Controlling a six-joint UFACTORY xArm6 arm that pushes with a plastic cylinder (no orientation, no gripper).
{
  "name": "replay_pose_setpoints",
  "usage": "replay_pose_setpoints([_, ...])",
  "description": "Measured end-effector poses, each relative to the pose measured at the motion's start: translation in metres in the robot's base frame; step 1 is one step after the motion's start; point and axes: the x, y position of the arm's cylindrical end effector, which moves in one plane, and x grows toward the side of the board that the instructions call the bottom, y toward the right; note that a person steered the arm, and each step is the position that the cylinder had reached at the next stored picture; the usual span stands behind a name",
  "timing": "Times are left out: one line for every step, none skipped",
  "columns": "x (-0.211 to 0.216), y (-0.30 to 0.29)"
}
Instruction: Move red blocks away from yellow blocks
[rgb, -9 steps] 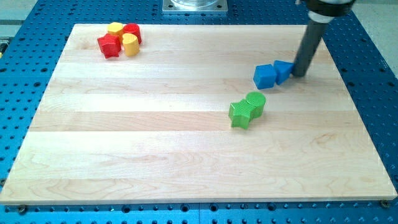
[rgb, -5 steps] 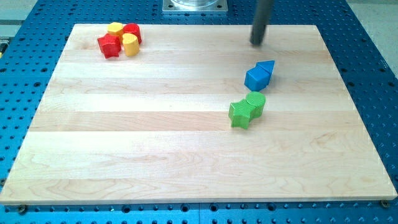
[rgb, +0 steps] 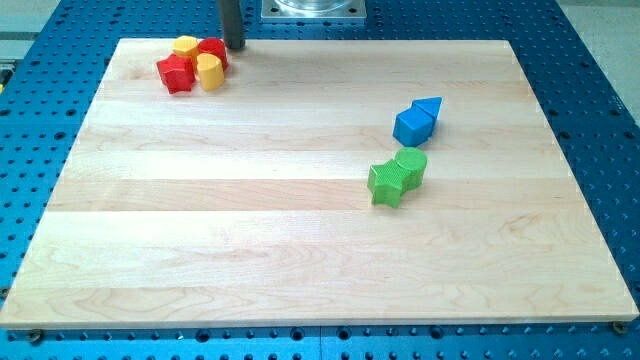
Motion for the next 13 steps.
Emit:
replay_pose_setpoints([0.000,-0.047])
replay_pose_setpoints([0.003,-0.060])
replay_pose_setpoints([0.017,-0.045])
replay_pose_setpoints([0.033,-0.045])
replay_pose_setpoints([0.035,-0.045])
replay_pose_setpoints([0.035,-0.045])
replay_pose_setpoints([0.030,-0.057])
replay_pose_setpoints([0.022,-0.096])
replay_pose_setpoints([0.034,-0.090])
replay_pose_setpoints([0.045,-0.048])
replay_pose_setpoints([0.046,-0.033])
replay_pose_setpoints([0.051,-0.033])
replay_pose_setpoints([0.079,-0.033])
